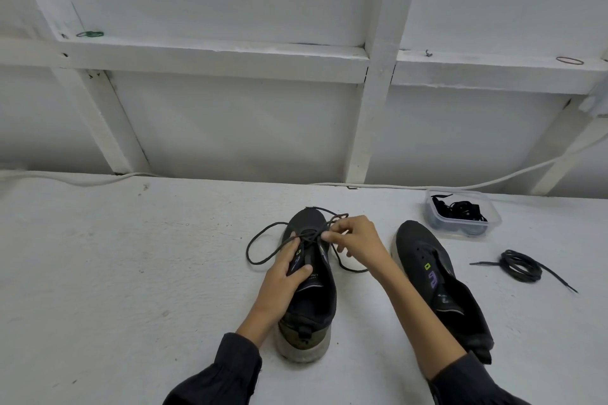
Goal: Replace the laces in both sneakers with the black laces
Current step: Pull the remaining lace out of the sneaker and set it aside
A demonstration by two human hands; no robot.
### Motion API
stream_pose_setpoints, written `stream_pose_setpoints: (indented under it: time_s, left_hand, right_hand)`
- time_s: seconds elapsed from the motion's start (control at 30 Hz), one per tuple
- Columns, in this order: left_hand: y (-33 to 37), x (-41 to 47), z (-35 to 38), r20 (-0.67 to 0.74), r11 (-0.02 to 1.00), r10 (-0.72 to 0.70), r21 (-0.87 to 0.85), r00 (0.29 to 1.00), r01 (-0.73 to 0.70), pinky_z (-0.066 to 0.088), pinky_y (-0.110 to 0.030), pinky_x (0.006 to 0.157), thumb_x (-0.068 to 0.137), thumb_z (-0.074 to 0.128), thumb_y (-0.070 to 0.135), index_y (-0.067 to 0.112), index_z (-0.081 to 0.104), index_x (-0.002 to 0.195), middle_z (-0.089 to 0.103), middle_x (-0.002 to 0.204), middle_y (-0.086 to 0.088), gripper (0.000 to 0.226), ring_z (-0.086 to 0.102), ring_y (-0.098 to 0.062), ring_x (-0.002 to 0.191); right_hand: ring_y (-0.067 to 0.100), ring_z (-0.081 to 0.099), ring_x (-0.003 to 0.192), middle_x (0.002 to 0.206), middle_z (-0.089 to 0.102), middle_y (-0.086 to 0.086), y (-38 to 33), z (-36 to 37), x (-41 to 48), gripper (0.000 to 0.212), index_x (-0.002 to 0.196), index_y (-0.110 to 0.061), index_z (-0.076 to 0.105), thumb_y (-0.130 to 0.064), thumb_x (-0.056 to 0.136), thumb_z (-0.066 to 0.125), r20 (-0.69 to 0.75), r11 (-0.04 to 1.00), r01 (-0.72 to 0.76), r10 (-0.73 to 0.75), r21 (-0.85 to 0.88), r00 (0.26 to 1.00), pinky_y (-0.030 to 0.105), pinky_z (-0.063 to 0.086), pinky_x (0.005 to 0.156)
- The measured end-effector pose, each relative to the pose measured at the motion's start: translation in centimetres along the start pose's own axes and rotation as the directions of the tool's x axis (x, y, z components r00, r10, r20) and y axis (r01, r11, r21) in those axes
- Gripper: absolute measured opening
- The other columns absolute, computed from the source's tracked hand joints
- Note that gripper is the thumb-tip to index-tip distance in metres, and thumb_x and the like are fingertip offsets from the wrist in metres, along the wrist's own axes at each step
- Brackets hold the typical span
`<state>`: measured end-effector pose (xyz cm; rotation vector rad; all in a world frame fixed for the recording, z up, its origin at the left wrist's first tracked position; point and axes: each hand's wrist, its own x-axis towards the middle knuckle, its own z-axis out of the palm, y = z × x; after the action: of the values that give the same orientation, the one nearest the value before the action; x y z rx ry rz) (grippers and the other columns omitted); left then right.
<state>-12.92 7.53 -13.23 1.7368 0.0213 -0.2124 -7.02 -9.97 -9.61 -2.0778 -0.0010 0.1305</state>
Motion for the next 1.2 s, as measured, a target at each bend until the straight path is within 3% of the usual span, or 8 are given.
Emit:
stream_pose_setpoints:
  time_s: [0.2, 0.27, 0.37, 0.43, 0.67, 0.87, 1.07, 1.2]
  left_hand:
    - [-0.1, 0.0, -0.1, 0.006, 1.0, -0.009, -0.003, 1.0, 0.009, 0.026, -0.041, 0.119, 0.095, 0.058, 0.016, 0.031, 0.03, 0.149, 0.029, 0.155, 0.013, 0.062, 0.027, -0.01, 0.144]
    - [-0.2, 0.0, -0.1, 0.007, 1.0, 0.006, 0.002, 1.0, -0.006, 0.023, -0.041, 0.121, 0.095, 0.058, 0.016, 0.033, 0.029, 0.149, 0.027, 0.156, 0.015, 0.063, 0.022, -0.007, 0.145]
    - [0.0, -0.1, 0.0, -0.001, 0.999, 0.021, 0.024, 1.0, -0.021, 0.02, -0.036, 0.121, 0.095, 0.058, 0.016, 0.032, 0.029, 0.15, 0.025, 0.155, 0.018, 0.064, 0.021, -0.004, 0.145]
    - [0.0, -0.1, 0.0, -0.002, 0.999, 0.028, 0.04, 1.0, -0.028, 0.019, -0.033, 0.121, 0.095, 0.058, 0.016, 0.031, 0.029, 0.15, 0.025, 0.154, 0.02, 0.064, 0.019, -0.002, 0.145]
    - [-0.4, 0.2, -0.1, 0.011, 1.0, 0.013, 0.016, 1.0, -0.013, 0.023, -0.04, 0.121, 0.095, 0.059, 0.019, 0.036, 0.029, 0.15, 0.024, 0.157, 0.018, 0.065, 0.023, -0.004, 0.144]
    - [-0.4, 0.3, -0.1, 0.007, 1.0, 0.022, 0.01, 1.0, -0.022, 0.022, -0.037, 0.121, 0.095, 0.059, 0.015, 0.032, 0.03, 0.15, 0.025, 0.157, 0.016, 0.065, 0.023, -0.002, 0.144]
    - [-0.5, 0.2, -0.1, 0.002, 1.0, 0.021, 0.0, 1.0, -0.021, 0.023, -0.04, 0.121, 0.094, 0.06, 0.016, 0.032, 0.031, 0.15, 0.025, 0.157, 0.016, 0.065, 0.024, -0.004, 0.144]
    - [-0.3, 0.2, -0.1, 0.001, 1.0, -0.002, 0.018, 1.0, 0.002, 0.024, -0.038, 0.12, 0.095, 0.059, 0.018, 0.031, 0.03, 0.15, 0.025, 0.157, 0.016, 0.064, 0.026, -0.007, 0.143]
  right_hand:
    - [0.012, 0.056, 0.054, 0.08, 0.063, -0.001, -1.9, -1.8, 0.7, 0.016, 0.079, -0.009, 0.064, -0.017, 0.093, 0.061, -0.425, 0.948, 0.121, 0.016, 0.294, 0.905, 0.025, 0.041, 0.054]
    - [0.011, 0.055, 0.053, 0.081, 0.064, 0.001, -1.9, -1.9, 0.5, 0.019, 0.08, -0.011, 0.064, -0.024, 0.093, 0.063, -0.363, 0.95, 0.096, 0.019, 0.297, 0.932, 0.025, 0.041, 0.051]
    - [0.01, 0.056, 0.052, 0.078, 0.07, 0.0, -1.1, -0.7, -0.3, 0.024, 0.08, -0.011, 0.071, -0.034, 0.083, 0.075, -0.097, 0.988, -0.003, 0.018, 0.152, 0.995, 0.022, 0.04, 0.047]
    - [0.011, 0.056, 0.052, 0.074, 0.071, 0.0, -0.6, 0.4, -0.7, 0.018, 0.08, -0.011, 0.074, -0.028, 0.08, 0.079, 0.013, 0.996, -0.003, 0.002, 0.089, 1.0, 0.015, 0.039, 0.046]
    - [0.012, 0.061, 0.055, 0.064, 0.066, -0.007, -1.6, -1.9, 0.4, 0.013, 0.073, -0.014, 0.07, -0.019, 0.084, 0.074, -0.132, 0.996, 0.05, -0.04, 0.073, 0.99, 0.018, 0.04, 0.051]
    - [0.014, 0.062, 0.05, 0.069, 0.071, 0.005, -0.7, -0.7, -0.1, 0.025, 0.069, -0.009, 0.071, -0.03, 0.08, 0.078, 0.114, 0.994, -0.098, 0.103, -0.049, 0.988, 0.022, 0.039, 0.045]
    - [0.016, 0.057, 0.051, 0.075, 0.071, 0.016, -0.9, 0.4, -0.3, 0.013, 0.073, -0.005, 0.071, -0.013, 0.084, 0.071, -0.001, 0.989, -0.068, 0.068, 0.134, 0.998, 0.018, 0.037, 0.042]
    - [0.014, 0.056, 0.05, 0.076, 0.066, -0.001, -1.7, -1.1, 0.3, 0.012, 0.077, -0.006, 0.067, -0.012, 0.087, 0.067, -0.331, 0.933, 0.024, 0.103, 0.358, 0.938, 0.018, 0.036, 0.044]
